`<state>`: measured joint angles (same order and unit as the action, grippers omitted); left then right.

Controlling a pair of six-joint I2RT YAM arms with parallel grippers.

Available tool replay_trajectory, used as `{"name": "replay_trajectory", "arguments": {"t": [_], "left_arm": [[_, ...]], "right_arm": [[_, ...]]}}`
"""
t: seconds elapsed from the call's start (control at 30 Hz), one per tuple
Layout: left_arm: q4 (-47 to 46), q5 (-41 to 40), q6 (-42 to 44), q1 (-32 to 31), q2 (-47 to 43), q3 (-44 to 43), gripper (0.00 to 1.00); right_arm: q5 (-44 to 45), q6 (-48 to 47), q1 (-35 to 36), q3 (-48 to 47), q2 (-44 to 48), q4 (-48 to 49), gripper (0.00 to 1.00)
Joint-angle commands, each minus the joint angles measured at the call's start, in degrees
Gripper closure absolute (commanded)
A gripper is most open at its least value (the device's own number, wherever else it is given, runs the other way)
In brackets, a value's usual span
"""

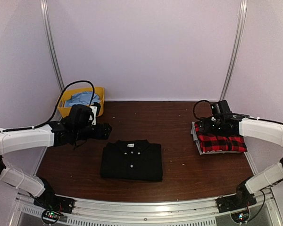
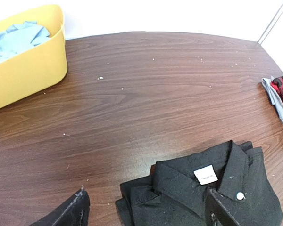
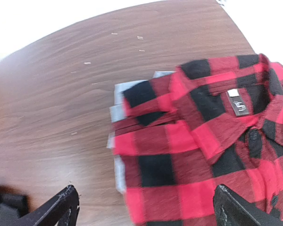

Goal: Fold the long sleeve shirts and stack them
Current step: Rotate the square-folded shirt at the center of the board.

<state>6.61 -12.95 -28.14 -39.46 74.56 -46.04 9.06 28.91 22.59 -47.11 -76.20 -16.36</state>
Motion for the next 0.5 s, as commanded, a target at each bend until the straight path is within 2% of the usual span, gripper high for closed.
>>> {"name": "replay_trajectory", "arguments": {"t": [0.0,0.17,0.33,0.47], "left_arm": [[0.33,0.16,0.5,0.26,-0.74,2.43,0.14],[0.37,0.23,-0.79,0.26,-0.94,3.95,0.09],[0.42,-0.26,-1.52,0.28,-1.82,4.81,0.03],[0.66,-0.7,-1.65,0.26,-1.66,4.91,0.02]], "right_arm": [[-3.05,-5.35,-4.3,-3.68,-8.11,-0.53,0.0],[-7.06,-6.43,-5.1,-6.28,-16.46,0.91,0.02],[-14.86,-3.92,-4.76,-2.5,-18.71,6.51,0.06],[-17.37,-1.83,-1.75,-0.98,-21.03,10.17,0.08]]}}
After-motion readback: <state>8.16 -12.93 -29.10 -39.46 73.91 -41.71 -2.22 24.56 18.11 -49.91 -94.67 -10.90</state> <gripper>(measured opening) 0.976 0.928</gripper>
